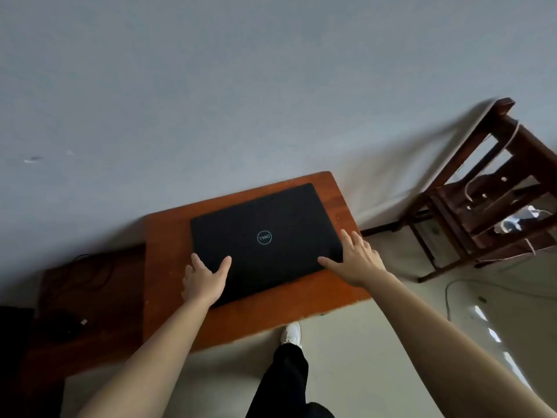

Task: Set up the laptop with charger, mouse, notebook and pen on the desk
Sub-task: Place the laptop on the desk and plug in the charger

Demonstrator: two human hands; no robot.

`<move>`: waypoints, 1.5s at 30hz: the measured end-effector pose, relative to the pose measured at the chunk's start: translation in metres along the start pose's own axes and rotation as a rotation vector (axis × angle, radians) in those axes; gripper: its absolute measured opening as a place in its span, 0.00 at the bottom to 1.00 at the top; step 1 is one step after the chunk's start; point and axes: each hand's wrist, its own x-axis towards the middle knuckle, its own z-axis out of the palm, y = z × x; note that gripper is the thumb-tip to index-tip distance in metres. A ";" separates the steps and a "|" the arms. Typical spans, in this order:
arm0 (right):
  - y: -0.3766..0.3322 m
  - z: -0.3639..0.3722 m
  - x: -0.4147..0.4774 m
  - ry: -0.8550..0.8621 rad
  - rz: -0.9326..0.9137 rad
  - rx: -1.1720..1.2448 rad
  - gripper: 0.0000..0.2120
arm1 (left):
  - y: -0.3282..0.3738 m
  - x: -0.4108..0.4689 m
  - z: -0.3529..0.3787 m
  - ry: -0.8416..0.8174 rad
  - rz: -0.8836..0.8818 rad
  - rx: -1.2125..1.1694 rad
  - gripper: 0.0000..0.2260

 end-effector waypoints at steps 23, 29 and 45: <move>-0.053 0.003 0.141 -0.099 0.492 0.439 0.49 | 0.045 0.099 0.026 0.169 -0.539 -0.324 0.46; -0.021 -0.004 0.130 -0.197 0.567 0.630 0.45 | 0.041 0.090 0.026 0.037 -0.638 -0.394 0.46; 0.228 -0.084 -0.086 0.257 0.788 1.564 0.27 | 0.256 -0.059 0.121 -0.637 -0.052 -0.431 0.34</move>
